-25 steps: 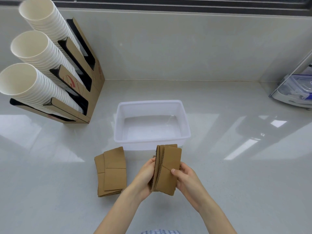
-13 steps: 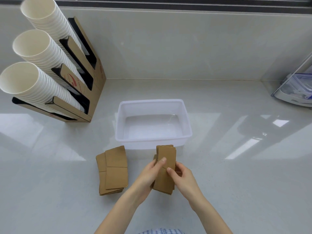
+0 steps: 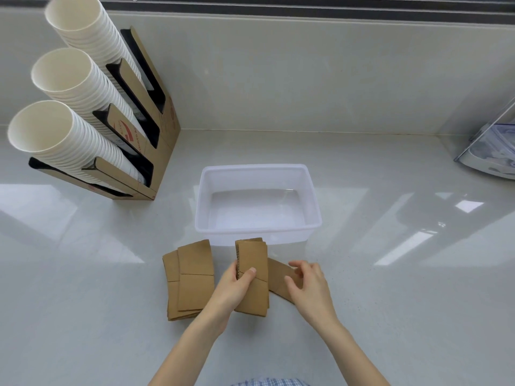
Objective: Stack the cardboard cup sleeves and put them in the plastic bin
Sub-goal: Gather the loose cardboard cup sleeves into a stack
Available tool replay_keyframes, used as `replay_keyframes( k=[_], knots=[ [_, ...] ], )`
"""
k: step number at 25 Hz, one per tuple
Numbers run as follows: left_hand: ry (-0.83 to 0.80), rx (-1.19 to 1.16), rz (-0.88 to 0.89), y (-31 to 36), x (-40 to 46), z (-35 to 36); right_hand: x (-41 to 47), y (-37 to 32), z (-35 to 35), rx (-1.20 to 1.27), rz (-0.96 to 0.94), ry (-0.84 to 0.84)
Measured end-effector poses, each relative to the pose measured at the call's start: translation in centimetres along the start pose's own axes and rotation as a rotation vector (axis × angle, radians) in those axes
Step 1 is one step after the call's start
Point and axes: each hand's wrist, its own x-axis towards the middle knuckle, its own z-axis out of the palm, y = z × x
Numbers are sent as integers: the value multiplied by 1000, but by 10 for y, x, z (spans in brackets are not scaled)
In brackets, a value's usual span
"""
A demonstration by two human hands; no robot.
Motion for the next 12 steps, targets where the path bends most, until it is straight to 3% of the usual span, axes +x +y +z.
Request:
replay_keyframes(
  k=[3, 5, 9, 12],
  knots=[
    [20, 15, -20, -2, 0, -2, 1, 6, 2, -282, 31, -32],
    [22, 21, -31, -2, -1, -2, 1, 5, 3, -334, 52, -32],
    [30, 8, -40, -4, 1, -2, 2, 1, 0, -281, 112, -35],
    [33, -9, -42, -5, 2, -2, -1, 1, -8, -23, 157, -72]
  ],
)
